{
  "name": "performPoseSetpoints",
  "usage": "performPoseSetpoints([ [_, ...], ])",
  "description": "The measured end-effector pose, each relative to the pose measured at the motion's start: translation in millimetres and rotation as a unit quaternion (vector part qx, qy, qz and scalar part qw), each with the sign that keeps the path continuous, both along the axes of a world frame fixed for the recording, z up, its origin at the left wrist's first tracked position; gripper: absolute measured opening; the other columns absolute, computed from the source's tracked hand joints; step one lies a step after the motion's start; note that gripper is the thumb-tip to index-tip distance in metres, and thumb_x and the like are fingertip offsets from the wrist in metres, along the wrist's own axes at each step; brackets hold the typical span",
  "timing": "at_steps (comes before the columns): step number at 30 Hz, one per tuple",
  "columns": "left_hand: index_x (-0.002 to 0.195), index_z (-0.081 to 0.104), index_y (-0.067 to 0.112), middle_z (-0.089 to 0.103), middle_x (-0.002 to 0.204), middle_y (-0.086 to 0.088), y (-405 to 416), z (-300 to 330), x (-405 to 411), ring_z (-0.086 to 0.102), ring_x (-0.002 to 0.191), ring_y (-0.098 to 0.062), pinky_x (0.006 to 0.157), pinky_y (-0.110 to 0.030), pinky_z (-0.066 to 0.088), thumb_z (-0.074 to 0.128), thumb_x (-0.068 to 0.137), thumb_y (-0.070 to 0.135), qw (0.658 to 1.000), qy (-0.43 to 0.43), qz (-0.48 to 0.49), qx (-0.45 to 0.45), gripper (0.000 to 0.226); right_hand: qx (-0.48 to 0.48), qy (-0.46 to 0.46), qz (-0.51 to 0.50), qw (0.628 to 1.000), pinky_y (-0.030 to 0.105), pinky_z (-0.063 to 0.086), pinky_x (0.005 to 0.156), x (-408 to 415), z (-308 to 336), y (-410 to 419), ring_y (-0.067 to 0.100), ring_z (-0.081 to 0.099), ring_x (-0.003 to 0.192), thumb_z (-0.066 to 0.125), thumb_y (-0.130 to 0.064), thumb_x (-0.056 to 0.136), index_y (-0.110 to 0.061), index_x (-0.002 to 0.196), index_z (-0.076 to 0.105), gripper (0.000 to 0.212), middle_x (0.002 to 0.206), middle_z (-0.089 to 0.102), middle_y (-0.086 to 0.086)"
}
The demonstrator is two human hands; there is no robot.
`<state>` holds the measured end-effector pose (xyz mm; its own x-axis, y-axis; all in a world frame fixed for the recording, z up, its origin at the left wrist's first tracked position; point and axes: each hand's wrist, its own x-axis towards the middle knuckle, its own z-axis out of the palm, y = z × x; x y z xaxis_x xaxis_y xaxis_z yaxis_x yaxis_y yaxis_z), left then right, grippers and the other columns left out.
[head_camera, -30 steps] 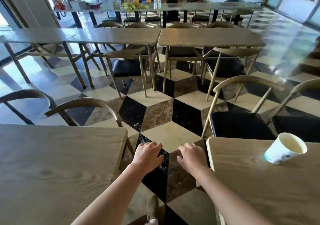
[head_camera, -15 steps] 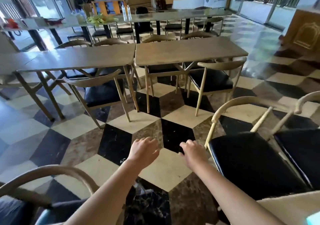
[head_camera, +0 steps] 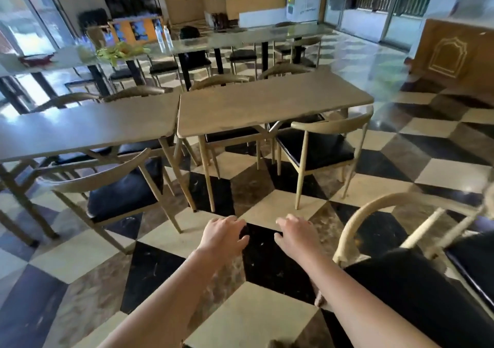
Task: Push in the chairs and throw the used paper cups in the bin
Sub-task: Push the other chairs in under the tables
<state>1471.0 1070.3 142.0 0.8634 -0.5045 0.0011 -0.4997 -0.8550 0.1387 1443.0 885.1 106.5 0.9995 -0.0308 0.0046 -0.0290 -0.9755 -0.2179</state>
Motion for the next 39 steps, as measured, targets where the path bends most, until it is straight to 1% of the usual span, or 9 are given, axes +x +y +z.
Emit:
performPoseSetpoints([
  [4,0.117,0.059,0.019,0.064,0.111,0.002,-20.9,10.2,82.4,0.058,0.105,-0.016,0.09,-0.031,0.043,0.05,0.089,0.04,1.0,-0.007,0.0,0.006,0.036,0.0,-0.016,-0.014,1.0,0.037,0.045,0.082,78.3,5.7,-22.0,0.027,0.057,0.102,0.052,-0.029,0.089,-0.016,0.111,0.06,0.027,0.105,0.062,0.005],
  [10,0.112,0.06,0.018,0.064,0.102,0.002,-68.6,-2.8,173.5,0.059,0.096,-0.018,0.085,-0.029,0.042,0.049,0.089,0.041,0.999,0.025,-0.03,0.02,0.035,0.013,-0.004,-0.05,0.999,0.039,0.05,0.082,149.8,4.0,-60.6,0.026,0.059,0.099,0.055,-0.028,0.089,-0.014,0.113,0.061,0.029,0.106,0.064,0.006],
  [14,0.114,0.059,0.02,0.063,0.107,0.001,-115.4,-16.0,239.7,0.059,0.099,-0.019,0.089,-0.031,0.042,0.047,0.088,0.043,0.994,0.041,-0.097,0.038,0.037,0.007,-0.002,-0.11,0.994,0.036,0.049,0.084,190.2,-1.8,-95.4,0.023,0.059,0.101,0.057,-0.03,0.09,-0.016,0.117,0.06,0.031,0.108,0.064,0.005],
  [17,0.113,0.057,0.018,0.062,0.109,-0.001,-155.4,-20.0,288.9,0.057,0.101,-0.02,0.091,-0.033,0.042,0.046,0.089,0.043,0.984,0.031,-0.164,0.058,0.036,0.003,-0.008,-0.168,0.986,0.033,0.045,0.084,217.4,-4.4,-122.9,0.02,0.057,0.101,0.055,-0.03,0.091,-0.018,0.119,0.059,0.031,0.109,0.063,0.003],
  [21,0.117,0.057,0.02,0.062,0.11,0.001,-207.1,-12.7,347.0,0.058,0.101,-0.018,0.092,-0.033,0.042,0.048,0.088,0.041,0.967,0.032,-0.252,0.036,0.037,-0.007,-0.001,-0.258,0.966,0.035,0.043,0.085,250.9,1.6,-156.0,0.021,0.055,0.104,0.048,-0.032,0.093,-0.019,0.119,0.057,0.031,0.113,0.061,0.003],
  [28,0.122,0.053,0.019,0.061,0.115,-0.002,-308.5,-7.3,391.1,0.057,0.104,-0.021,0.091,-0.034,0.044,0.044,0.091,0.041,0.899,0.027,-0.432,0.069,0.038,-0.006,0.016,-0.416,0.909,0.032,0.045,0.08,259.6,3.1,-198.8,0.021,0.057,0.1,0.049,-0.033,0.091,-0.02,0.119,0.057,0.032,0.107,0.062,0.002],
  [32,0.129,0.047,0.019,0.057,0.122,-0.003,-370.8,-14.7,377.9,0.055,0.11,-0.023,0.092,-0.036,0.046,0.045,0.091,0.04,0.842,0.04,-0.529,0.099,0.044,0.009,0.016,-0.513,0.858,0.032,0.046,0.083,235.1,-5.9,-228.3,0.021,0.056,0.101,0.052,-0.033,0.089,-0.019,0.12,0.057,0.034,0.108,0.062,0.003],
  [36,0.123,0.051,0.016,0.061,0.113,-0.006,-444.5,-21.5,363.7,0.058,0.1,-0.025,0.083,-0.033,0.045,0.047,0.09,0.038,0.775,0.015,-0.627,0.079,0.039,0.005,0.022,-0.589,0.808,0.035,0.047,0.084,216.9,-13.4,-271.1,0.023,0.059,0.102,0.051,-0.03,0.091,-0.019,0.12,0.058,0.032,0.112,0.062,0.004],
  [39,0.123,0.052,0.015,0.062,0.113,-0.006,-502.2,-21.5,349.6,0.058,0.099,-0.026,0.082,-0.034,0.045,0.047,0.09,0.036,0.733,0.008,-0.679,0.049,0.039,-0.002,0.005,-0.635,0.773,0.036,0.049,0.078,204.7,-16.1,-311.2,0.025,0.063,0.093,0.055,-0.031,0.089,-0.015,0.109,0.064,0.027,0.102,0.067,0.007],
])
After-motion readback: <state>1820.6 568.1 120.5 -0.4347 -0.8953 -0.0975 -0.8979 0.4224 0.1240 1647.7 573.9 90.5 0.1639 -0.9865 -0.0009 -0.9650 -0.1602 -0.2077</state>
